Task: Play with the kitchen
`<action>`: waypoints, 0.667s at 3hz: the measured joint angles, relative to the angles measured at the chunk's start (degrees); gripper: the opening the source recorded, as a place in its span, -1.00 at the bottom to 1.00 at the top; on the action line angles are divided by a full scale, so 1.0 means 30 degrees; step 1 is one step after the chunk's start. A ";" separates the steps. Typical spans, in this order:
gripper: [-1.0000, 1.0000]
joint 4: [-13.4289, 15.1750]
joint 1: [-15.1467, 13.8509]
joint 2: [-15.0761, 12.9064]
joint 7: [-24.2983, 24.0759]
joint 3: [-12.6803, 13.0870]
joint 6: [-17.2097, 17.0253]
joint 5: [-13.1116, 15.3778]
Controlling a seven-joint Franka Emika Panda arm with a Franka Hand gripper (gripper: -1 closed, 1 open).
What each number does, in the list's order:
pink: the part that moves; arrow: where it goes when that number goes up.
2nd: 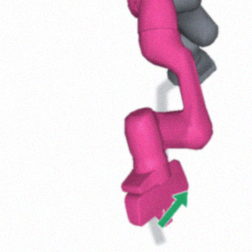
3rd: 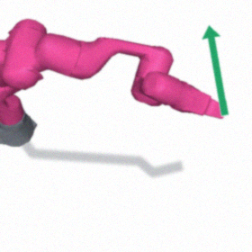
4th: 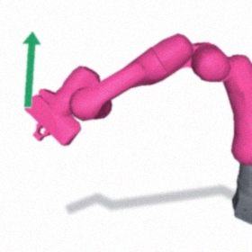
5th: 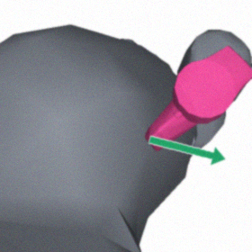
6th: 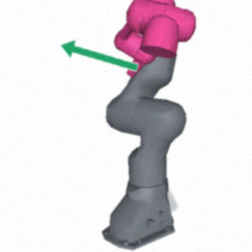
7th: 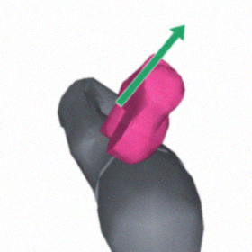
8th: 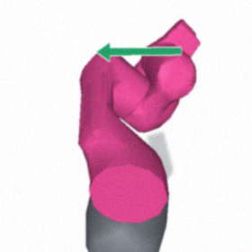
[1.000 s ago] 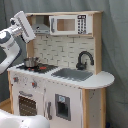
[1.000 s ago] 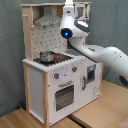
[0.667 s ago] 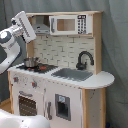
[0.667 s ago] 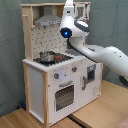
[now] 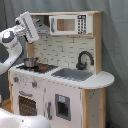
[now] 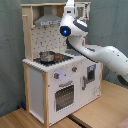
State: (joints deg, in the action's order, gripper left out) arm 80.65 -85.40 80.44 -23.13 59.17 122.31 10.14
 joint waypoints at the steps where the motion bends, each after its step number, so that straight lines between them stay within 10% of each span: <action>1: -1.00 -0.0808 -0.1004 -0.0052 -0.0001 0.0161 -0.0708 -0.1238; 2: -1.00 -0.1339 -0.2003 -0.0987 0.0016 0.0779 -0.1754 -0.1556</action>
State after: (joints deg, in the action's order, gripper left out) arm 76.63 -91.41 77.48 -23.09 61.51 117.05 5.47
